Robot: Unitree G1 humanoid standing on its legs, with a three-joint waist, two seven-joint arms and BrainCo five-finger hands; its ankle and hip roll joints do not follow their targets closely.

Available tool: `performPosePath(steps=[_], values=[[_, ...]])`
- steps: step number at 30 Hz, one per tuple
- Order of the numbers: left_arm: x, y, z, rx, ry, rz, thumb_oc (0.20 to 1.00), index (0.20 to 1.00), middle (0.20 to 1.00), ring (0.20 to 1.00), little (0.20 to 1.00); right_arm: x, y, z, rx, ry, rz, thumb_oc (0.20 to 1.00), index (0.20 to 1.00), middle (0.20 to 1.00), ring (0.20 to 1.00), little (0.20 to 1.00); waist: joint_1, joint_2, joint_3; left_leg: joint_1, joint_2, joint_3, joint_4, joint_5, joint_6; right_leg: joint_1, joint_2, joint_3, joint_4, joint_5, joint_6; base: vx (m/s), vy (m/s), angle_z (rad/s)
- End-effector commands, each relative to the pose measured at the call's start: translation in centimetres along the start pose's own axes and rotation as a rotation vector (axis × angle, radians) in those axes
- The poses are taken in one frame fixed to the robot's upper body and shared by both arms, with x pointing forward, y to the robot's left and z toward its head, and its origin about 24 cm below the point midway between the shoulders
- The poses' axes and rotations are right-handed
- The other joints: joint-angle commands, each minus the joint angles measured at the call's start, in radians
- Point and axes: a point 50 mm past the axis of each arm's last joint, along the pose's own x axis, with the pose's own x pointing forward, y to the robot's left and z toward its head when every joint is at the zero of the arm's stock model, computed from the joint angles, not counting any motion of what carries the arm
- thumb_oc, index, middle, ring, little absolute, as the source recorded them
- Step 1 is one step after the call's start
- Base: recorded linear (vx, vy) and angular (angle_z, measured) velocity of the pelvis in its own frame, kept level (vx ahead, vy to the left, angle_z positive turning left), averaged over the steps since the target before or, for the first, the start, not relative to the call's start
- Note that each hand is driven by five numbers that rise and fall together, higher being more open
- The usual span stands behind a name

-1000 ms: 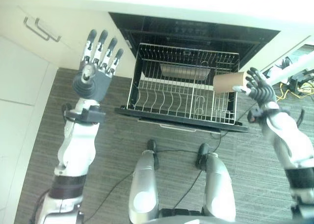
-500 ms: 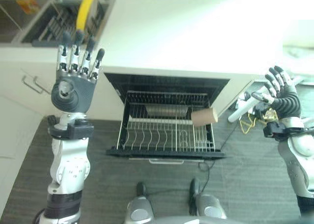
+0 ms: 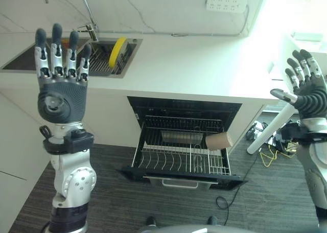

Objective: Place the dishes in the dishwasher.

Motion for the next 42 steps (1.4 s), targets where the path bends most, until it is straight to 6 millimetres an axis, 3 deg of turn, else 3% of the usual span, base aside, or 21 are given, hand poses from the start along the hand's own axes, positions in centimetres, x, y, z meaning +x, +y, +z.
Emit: performPosePath(steps=[1, 3, 8, 11, 13, 15, 18, 21, 23, 24, 25, 26, 27, 28, 30, 32, 34, 36, 37, 40, 42], values=[[1.1, -1.1, 1.6, 0.057, -0.038, -0.128, 1.0, 1.0, 1.0, 1.0, 1.0, 0.0, -0.3, 3.2, 0.001, -0.18, 0.002, 1.0, 1.0, 1.0, 1.0, 1.0, -0.004, -0.024, -0.026, 0.032, 0.033, 0.016, 0.002, -0.008, -0.018, 0.018, -0.079, -0.003, 0.0, 0.009, 0.065, 0.06, 0.263, 0.02], [1.4, -1.4, 1.3, 0.041, -0.021, -0.163, 1.0, 1.0, 1.0, 1.0, 1.0, -0.2, -0.3, 3.1, -0.015, -0.168, -0.003, 1.0, 1.0, 1.0, 1.0, 1.0, -0.012, -0.025, -0.028, 0.039, 0.005, 0.011, 0.002, -0.024, -0.001, 0.022, -0.095, 0.007, 0.0, 0.022, 0.076, 0.08, 0.305, 0.01], [2.0, -2.2, 0.5, -0.013, 0.044, -0.228, 1.0, 1.0, 1.0, 1.0, 1.0, -0.9, 0.0, 2.8, -0.005, -0.169, -0.005, 1.0, 1.0, 1.0, 1.0, 1.0, -0.049, -0.041, 0.003, 0.058, -0.069, -0.003, 0.002, -0.051, 0.027, -0.069, -0.184, 0.03, 0.06, 0.214, 0.12, 0.03, 0.266, -0.04], [2.4, -2.2, 0.5, -0.002, 0.059, -0.229, 1.0, 1.0, 1.0, 1.0, 1.0, -1.0, 0.2, 2.6, 0.003, -0.165, 0.014, 1.0, 1.0, 1.0, 1.0, 1.0, -0.046, -0.036, 0.01, 0.045, -0.072, 0.04, 0.002, -0.043, 0.043, -0.096, -0.139, -0.02, 0.158, 0.157, 0.113, -0.09, 0.2, -0.65], [2.2, -1.7, 0.5, -0.021, 0.059, -0.223, 1.0, 1.0, 1.0, 1.0, 1.0, -1.0, -0.4, 2.5, -0.009, -0.157, 0.009, 1.0, 1.0, 1.0, 1.0, 1.0, -0.045, -0.027, 0.013, 0.034, -0.074, 0.058, 0.002, -0.036, 0.061, -0.09, -0.048, -0.019, 0.247, 0.068, 0.078, -0.07, 0.143, -0.87], [1.8, -1.2, 0.2, -0.033, 0.062, -0.206, 1.0, 1.0, 1.0, 1.0, 1.0, -0.7, -1.0, 2.6, -0.021, -0.16, 0.016, 1.0, 1.0, 1.0, 1.0, 1.0, -0.059, -0.027, 0.011, 0.032, -0.092, 0.057, 0.002, -0.029, 0.075, -0.114, 0.039, 0.036, 0.329, 0.049, 0.06, -0.04, 0.07, -0.49], [1.6, -0.9, 0.1, -0.015, 0.077, -0.195, 1.0, 1.0, 1.0, 1.0, 1.0, -0.7, -1.1, 2.7, -0.014, -0.162, 0.036, 1.0, 1.0, 1.0, 1.0, 1.0, -0.049, -0.04, -0.003, 0.033, -0.111, 0.078, 0.002, -0.029, 0.074, -0.084, 0.073, 0.012, 0.26, 0.021, 0.047, 0.02, -0.109, -0.05], [1.2, -0.5, 0.2, -0.011, 0.099, -0.184, 1.0, 1.0, 1.0, 1.0, 1.0, -1.1, -1.3, 2.5, -0.009, -0.149, 0.014, 1.0, 1.0, 1.0, 1.0, 1.0, -0.057, -0.026, -0.004, 0.068, -0.109, 0.132, 0.002, -0.025, 0.074, -0.042, 0.112, 0.011, 0.216, -0.048, 0.008, 0.06, -0.195, 0.11], [1.4, -1.1, -0.1, -0.03, 0.098, -0.204, 1.0, 1.0, 1.0, 1.0, 1.0, -0.5, -1.3, 2.8, -0.065, -0.168, -0.009, 1.0, 1.0, 1.0, 1.0, 1.0, -0.051, -0.026, 0.045, -0.012, -0.033, 0.184, 0.268, 0.047, -0.014, 0.015, 0.12, 0.008, 0.211, -0.139, -0.06, -0.03, -0.197, 0.26], [1.5, -1.4, -0.1, -0.027, 0.087, -0.207, 1.0, 1.0, 1.0, 1.0, 1.0, -0.2, -1.3, 3.2, -0.075, -0.181, -0.007, 1.0, 1.0, 1.0, 1.0, 1.0, -0.047, -0.029, 0.059, -0.055, 0.0, 0.163, 0.343, 0.095, -0.046, 0.024, 0.117, 0.017, 0.21, -0.138, -0.075, -0.07, -0.091, 0.43], [1.5, -1.5, 0.0, -0.026, 0.079, -0.205, 1.0, 1.0, 1.0, 1.0, 1.0, 0.1, -1.4, 3.5, -0.077, -0.187, -0.004, 1.0, 1.0, 1.0, 1.0, 1.0, -0.049, -0.03, 0.064, -0.071, 0.034, 0.155, 0.372, 0.092, -0.052, 0.026, 0.114, 0.014, 0.215, -0.142, -0.08, -0.07, 0.065, 0.37], [1.4, -1.3, 0.5, -0.026, 0.061, -0.192, 1.0, 1.0, 1.0, 1.0, 1.0, 0.5, -1.5, 3.9, -0.08, -0.196, 0.013, 1.0, 1.0, 1.0, 1.0, 1.0, -0.055, -0.029, 0.069, -0.049, 0.106, 0.161, 0.364, 0.058, -0.048, 0.024, 0.105, 0.01, 0.251, -0.162, -0.083, -0.02, 0.159, 0.09], [1.3, -1.1, 0.6, -0.027, 0.054, -0.186, 1.0, 1.0, 1.0, 1.0, 1.0, 0.7, -1.4, 4.0, -0.082, -0.198, 0.021, 1.0, 1.0, 1.0, 1.0, 1.0, -0.059, -0.032, 0.07, -0.024, 0.122, 0.173, 0.346, 0.032, -0.036, 0.02, 0.098, 0.013, 0.267, -0.165, -0.08, 0.05, 0.421, -0.25], [0.8, -0.8, 0.9, -0.016, 0.033, -0.169, 1.0, 1.0, 1.0, 1.0, 1.0, 0.4, -1.5, 3.9, -0.093, -0.199, 0.046, 1.0, 1.0, 1.0, 1.0, 1.0, -0.071, -0.026, 0.059, 0.042, 0.178, 0.158, 0.23, 0.059, -0.036, 0.004, 0.092, 0.03, 0.31, -0.189, -0.075, 0.09, 0.506, -0.36], [0.3, -0.5, 1.4, 0.013, 0.006, -0.149, 1.0, 1.0, 1.0, 1.0, 1.0, 0.3, -1.6, 4.2, -0.101, -0.205, 0.07, 1.0, 1.0, 1.0, 1.0, 1.0, -0.062, -0.011, 0.05, 0.065, 0.219, 0.066, 0.133, 0.103, -0.054, -0.026, 0.081, 0.065, 0.354, -0.215, -0.064, 0.07, 0.614, -0.46], [0.1, -0.3, 1.6, 0.003, -0.005, -0.132, 1.0, 1.0, 1.0, 1.0, 1.0, 0.9, -2.2, 4.6, -0.137, -0.198, 0.058, 1.0, 1.0, 1.0, 1.0, 1.0, -0.052, 0.004, 0.039, 0.086, 0.268, 0.043, 0.052, 0.154, -0.086, -0.062, 0.036, 0.055, 0.417, -0.25, -0.054, 0.02, 0.807, -0.59], [0.2, -0.1, 1.5, -0.002, 0.002, -0.125, 1.0, 1.0, 1.0, 1.0, 1.0, 1.4, -2.6, 4.6, -0.156, -0.191, 0.034, 1.0, 1.0, 1.0, 1.0, 1.0, -0.052, 0.012, 0.03, 0.084, 0.236, 0.05, 0.002, 0.11, -0.1, -0.081, -0.03, 0.043, 0.408, -0.205, -0.01, -0.07, 1.096, 0.15], [0.6, -0.2, 1.3, -0.02, 0.016, -0.141, 1.0, 1.0, 1.0, 1.0, 1.0, 1.0, -2.8, 4.2, -0.129, -0.186, -0.008, 1.0, 1.0, 1.0, 1.0, 1.0, -0.045, -0.012, -0.003, 0.035, 0.121, -0.004, 0.002, 0.061, -0.08, -0.071, -0.143, 0.045, 0.28, 0.022, 0.074, -0.11, 1.314, 0.38], [0.9, -0.5, 1.1, -0.018, 0.021, -0.16, 1.0, 1.0, 1.0, 1.0, 1.0, 0.6, -2.7, 4.0, -0.123, -0.186, -0.012, 1.0, 1.0, 1.0, 1.0, 1.0, -0.043, -0.021, -0.012, 0.031, 0.081, -0.01, 0.002, 0.041, -0.06, -0.067, -0.181, 0.044, 0.223, 0.097, 0.087, -0.08, 0.894, 0.33], [1.4, -0.6, 1.2, 0.001, 0.028, -0.161, 1.0, 1.0, 1.0, 1.0, 1.0, 0.2, -2.2, 3.7, -0.101, -0.187, 0.008, 1.0, 1.0, 1.0, 1.0, 1.0, -0.034, -0.039, -0.02, 0.039, 0.044, 0.02, 0.002, 0.008, -0.04, -0.072, -0.242, -0.009, 0.188, 0.199, 0.12, -0.07, 0.502, 0.29], [1.6, -0.7, 1.5, 0.033, 0.031, -0.162, 1.0, 1.0, 1.0, 1.0, 1.0, 0.1, -1.9, 3.6, -0.078, -0.191, 0.028, 1.0, 1.0, 1.0, 1.0, 1.0, -0.009, -0.047, -0.018, 0.048, 0.041, 0.056, 0.002, -0.002, -0.026, -0.076, -0.251, -0.079, 0.2, 0.195, 0.129, -0.06, 0.339, -0.18]])
